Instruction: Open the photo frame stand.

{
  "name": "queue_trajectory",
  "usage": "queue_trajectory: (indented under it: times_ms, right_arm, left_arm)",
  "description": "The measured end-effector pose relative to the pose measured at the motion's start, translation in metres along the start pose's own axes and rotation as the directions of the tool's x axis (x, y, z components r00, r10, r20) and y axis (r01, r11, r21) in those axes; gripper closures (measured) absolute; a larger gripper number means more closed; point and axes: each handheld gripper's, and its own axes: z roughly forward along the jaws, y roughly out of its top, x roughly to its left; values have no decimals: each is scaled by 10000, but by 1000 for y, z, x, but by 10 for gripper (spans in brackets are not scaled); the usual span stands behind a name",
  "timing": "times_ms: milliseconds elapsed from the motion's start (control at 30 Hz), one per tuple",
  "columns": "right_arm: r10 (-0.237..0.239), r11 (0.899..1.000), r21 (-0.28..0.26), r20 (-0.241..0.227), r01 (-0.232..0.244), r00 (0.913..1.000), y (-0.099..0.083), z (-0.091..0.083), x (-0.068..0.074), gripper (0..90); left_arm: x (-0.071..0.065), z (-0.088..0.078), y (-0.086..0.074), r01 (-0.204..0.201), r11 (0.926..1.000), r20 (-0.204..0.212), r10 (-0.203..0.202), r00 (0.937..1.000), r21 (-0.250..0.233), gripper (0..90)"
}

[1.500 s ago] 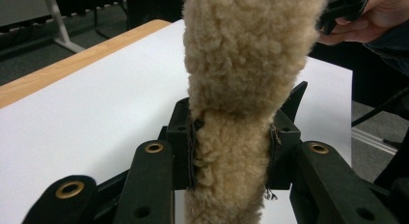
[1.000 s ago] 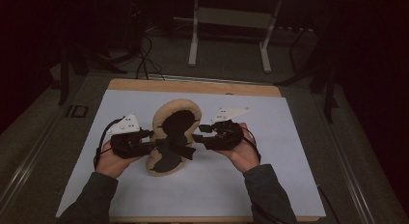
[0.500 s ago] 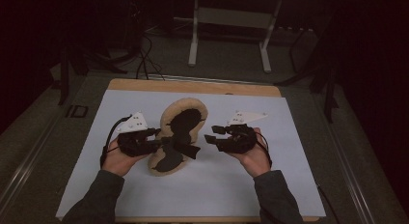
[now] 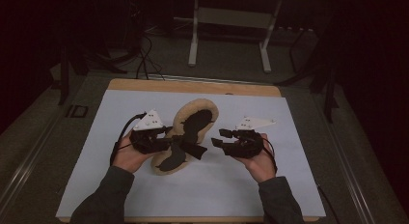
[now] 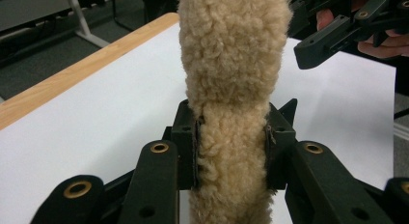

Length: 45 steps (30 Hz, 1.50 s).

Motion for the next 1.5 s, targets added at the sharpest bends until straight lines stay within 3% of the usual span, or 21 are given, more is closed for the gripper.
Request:
queue_trajectory:
  times_ms: [233, 333, 467, 633, 933, 1133, 1300, 1500]
  right_arm:
    - [146, 9999, -5, 141, -145, 9998, -10, -2, -3, 513]
    - [214, 9998, -58, 185, -213, 9996, -12, -4, -4, 513]
    - [264, 9996, -92, 192, -262, 9995, -15, -5, -5, 514]
    - [303, 9995, -74, 150, -301, 9994, -19, -3, -5, 513]
    - [385, 9992, -63, 156, -384, 9991, -26, -2, -6, 513]
    - [472, 9989, -82, 166, -471, 9987, -31, -4, -7, 513]
    - [534, 9985, -118, 183, -532, 9984, -36, -8, -9, 512]
    - [735, 9971, -227, 178, -730, 9971, -45, -10, -11, 512]
  left_arm:
    - [2, 3, 6, -132, 9994, -83, 134, 9999, 304, 678]
    - [1, 4, 9, -421, 9972, -287, 439, 9986, 617, 679]
    - [0, 5, 14, -788, 9909, -428, 838, 9956, 1090, 680]
    - [1, 6, 16, -873, 9874, -526, 949, 9941, 1317, 679]
    - [-4, 13, 22, -1332, 9730, -597, 1467, 9874, 1884, 676]
    - [-9, 23, 22, -1427, 9747, -589, 1548, 9862, 1721, 666]
    - [-10, 31, 20, -1138, 9842, -695, 1240, 9898, 1357, 657]
    - [-13, 40, 19, -934, 9887, -692, 1019, 9924, 1174, 649]
